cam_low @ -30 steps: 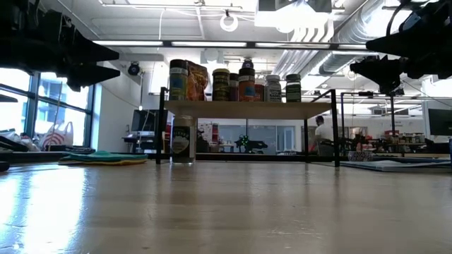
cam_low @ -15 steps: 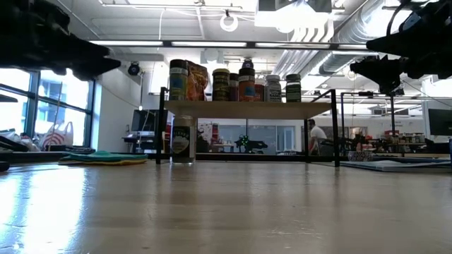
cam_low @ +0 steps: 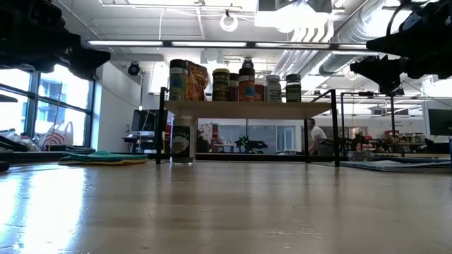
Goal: Shelf spices
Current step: Return to Home Position
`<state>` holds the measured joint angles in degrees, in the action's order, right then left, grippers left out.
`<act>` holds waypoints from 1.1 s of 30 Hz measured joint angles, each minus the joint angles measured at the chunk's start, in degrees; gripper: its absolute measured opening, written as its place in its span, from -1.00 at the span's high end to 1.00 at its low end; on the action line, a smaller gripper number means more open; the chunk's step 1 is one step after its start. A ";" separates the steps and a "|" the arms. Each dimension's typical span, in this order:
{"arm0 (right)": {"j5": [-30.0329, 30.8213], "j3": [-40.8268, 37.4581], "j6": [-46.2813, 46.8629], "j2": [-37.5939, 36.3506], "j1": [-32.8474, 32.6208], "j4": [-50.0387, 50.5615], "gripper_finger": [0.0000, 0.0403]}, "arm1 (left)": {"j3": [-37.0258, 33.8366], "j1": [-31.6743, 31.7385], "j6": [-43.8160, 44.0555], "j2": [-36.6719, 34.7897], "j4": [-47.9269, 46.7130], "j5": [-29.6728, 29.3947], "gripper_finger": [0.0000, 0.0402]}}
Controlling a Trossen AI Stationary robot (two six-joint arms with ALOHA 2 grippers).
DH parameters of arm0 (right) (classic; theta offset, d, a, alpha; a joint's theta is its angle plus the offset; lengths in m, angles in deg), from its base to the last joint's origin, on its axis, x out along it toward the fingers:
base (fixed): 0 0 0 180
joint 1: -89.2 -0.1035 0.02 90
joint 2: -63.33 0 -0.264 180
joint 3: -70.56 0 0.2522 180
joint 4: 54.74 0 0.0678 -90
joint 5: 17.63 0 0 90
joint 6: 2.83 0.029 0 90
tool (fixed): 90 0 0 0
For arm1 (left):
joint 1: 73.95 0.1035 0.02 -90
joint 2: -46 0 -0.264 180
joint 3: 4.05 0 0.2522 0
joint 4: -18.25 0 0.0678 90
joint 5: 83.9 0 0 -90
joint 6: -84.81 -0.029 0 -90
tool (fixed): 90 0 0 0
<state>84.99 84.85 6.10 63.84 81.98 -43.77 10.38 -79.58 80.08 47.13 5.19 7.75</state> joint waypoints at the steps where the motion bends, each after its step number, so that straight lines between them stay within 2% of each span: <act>1: 0.00 0.00 0.00 0.01 0.00 0.00 -0.48 | 0.00 -0.02 0.02 0.00 0.07 0.55 -0.48; 8: 0.02 0.00 0.00 0.00 0.00 0.00 -0.48 | 0.00 -0.02 6.05 -0.02 -0.01 0.15 -0.48; 33: 0.20 0.00 0.00 0.02 0.02 -0.02 -0.48 | 0.00 -0.02 6.08 -0.01 -0.01 0.06 -0.48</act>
<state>85.19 84.85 6.10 63.86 82.00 -43.79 10.38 -79.60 86.15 47.11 5.18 7.81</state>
